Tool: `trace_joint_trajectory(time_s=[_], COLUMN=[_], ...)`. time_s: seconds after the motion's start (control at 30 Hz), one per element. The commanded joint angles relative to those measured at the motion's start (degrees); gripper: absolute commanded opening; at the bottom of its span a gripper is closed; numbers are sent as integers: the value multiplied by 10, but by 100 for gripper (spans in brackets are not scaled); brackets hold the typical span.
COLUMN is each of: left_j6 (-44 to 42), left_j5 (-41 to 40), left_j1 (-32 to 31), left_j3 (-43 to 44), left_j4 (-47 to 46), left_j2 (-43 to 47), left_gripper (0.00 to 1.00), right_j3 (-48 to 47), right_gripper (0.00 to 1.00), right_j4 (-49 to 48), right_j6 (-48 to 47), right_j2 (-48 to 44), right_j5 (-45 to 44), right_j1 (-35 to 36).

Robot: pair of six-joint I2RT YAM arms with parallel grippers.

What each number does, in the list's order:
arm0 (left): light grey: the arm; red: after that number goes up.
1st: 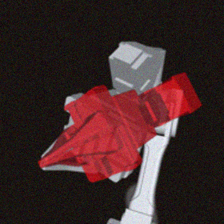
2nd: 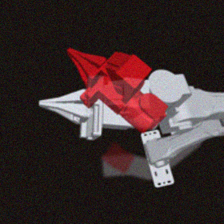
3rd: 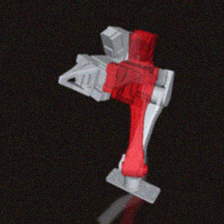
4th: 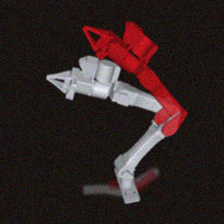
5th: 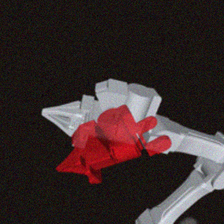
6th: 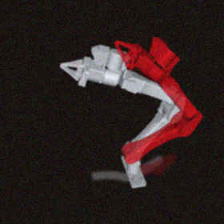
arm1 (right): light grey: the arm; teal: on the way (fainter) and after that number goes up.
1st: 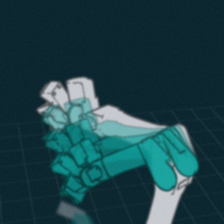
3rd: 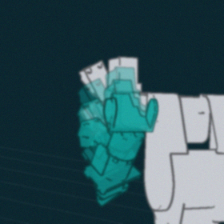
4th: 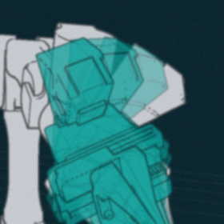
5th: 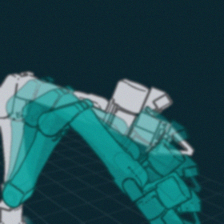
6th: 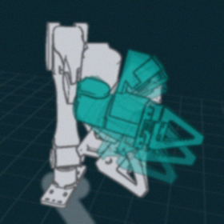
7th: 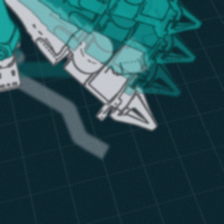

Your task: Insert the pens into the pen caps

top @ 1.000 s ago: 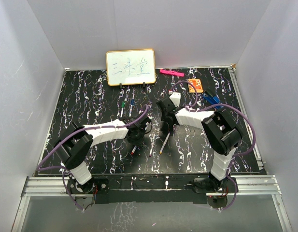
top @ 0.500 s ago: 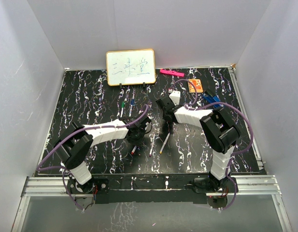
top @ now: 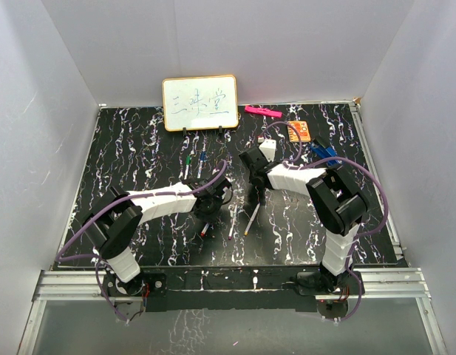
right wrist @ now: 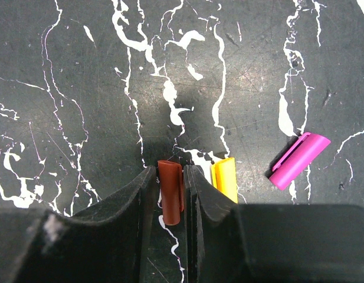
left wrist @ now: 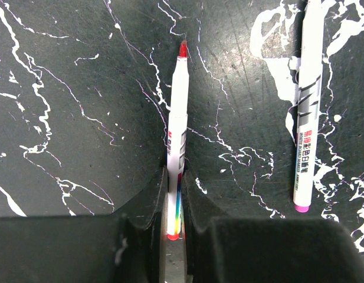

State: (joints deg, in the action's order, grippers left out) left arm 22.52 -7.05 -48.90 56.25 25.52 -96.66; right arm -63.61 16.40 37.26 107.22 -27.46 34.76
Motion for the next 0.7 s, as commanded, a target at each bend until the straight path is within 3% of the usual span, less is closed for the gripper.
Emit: trace_joint_trajectory(time_s=[0.0,0.07,0.2,0.67], left_j6=[-1,-2,-2,-29], left_j5=[9,10,13,-27], left_j1=[3,3,4,5], left_j3=[-13,-13,-12,12], left_j4=[16,16,16,-24], left_j2=[-27,-26,-25,20], left_gripper=[0,0,0,0], right_j3=[35,40,53,26], right_gripper=[21,9,1,0], right_j4=[92,91,87,22], right_j6=[0,1,0,-47], right_j2=[23,24,27,-41], right_j5=[44,49,60,86], right_j1=[3,4,5,6])
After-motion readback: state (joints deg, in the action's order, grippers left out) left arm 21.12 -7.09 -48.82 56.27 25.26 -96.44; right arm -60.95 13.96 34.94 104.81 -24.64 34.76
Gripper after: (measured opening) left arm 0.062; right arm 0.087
